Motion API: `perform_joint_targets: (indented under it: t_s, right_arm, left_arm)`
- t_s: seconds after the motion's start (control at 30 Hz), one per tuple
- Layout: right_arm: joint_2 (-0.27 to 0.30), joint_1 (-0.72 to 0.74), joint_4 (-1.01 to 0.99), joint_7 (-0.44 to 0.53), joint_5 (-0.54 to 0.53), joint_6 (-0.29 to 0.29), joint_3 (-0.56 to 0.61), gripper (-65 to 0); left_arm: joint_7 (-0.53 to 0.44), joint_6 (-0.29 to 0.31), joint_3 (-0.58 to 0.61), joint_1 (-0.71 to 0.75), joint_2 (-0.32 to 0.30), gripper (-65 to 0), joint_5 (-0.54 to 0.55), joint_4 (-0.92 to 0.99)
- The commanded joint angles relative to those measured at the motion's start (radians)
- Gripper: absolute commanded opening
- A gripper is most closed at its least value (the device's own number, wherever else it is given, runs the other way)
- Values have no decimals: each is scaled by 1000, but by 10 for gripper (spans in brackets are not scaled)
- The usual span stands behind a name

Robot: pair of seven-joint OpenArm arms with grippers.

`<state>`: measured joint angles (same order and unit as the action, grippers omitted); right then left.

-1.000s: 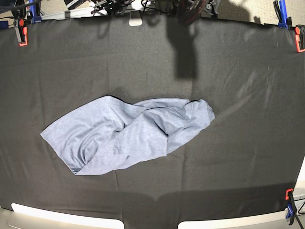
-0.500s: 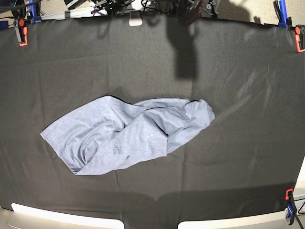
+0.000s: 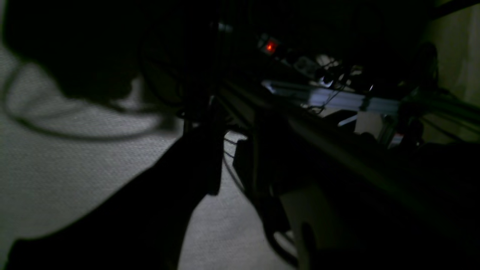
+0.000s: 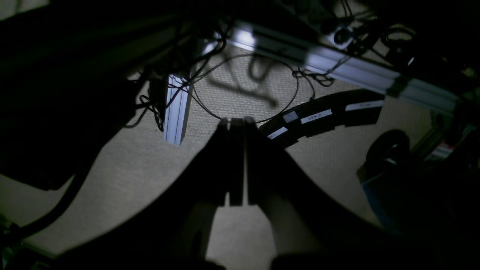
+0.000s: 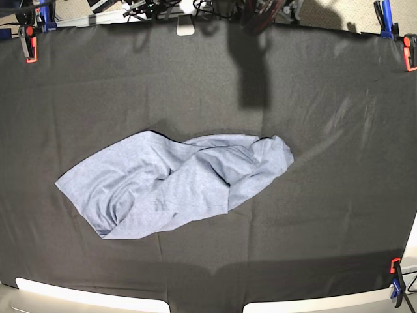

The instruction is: Layout the t-shirt on the table in an organized manner, then fold the t-shirt properly

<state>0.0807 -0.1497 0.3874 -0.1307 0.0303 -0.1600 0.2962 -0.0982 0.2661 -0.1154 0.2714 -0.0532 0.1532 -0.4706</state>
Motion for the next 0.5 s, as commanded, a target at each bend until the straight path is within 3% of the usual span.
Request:
perform_joint_targets:
  t_s: [0.0,0.2,0.47]
  right_arm:
    - [3,-21,32,-7,1,-2,-1,-650]
    - [31,-160,236,-39,-3,47,-1,-650]
    - [128,-370,516,-89,-93,48,-1,-650]
  left_arm:
    - [3,11,-2,24,0,-524,4,-30]
    - [83,11,-2,118,-1,-524,4,-189]
    - [142,14,-1,256,-59,-525,5,-382]
